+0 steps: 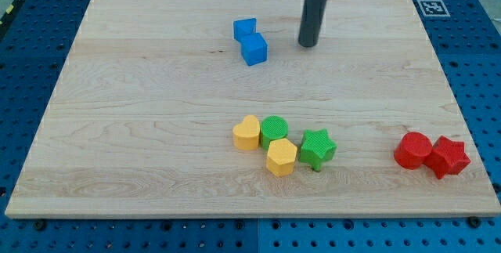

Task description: Separate the blue blocks

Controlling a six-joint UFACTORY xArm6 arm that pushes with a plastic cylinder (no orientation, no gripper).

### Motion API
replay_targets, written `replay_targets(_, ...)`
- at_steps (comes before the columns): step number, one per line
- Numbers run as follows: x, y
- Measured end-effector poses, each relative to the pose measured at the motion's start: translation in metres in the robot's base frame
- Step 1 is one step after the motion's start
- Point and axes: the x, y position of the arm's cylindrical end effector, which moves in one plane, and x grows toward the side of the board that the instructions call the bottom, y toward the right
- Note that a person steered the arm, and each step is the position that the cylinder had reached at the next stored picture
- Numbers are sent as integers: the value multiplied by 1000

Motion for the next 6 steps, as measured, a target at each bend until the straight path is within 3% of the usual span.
replay_targets(1, -4, -56)
replay_targets(3, 13, -100)
replay_targets(6, 19, -61)
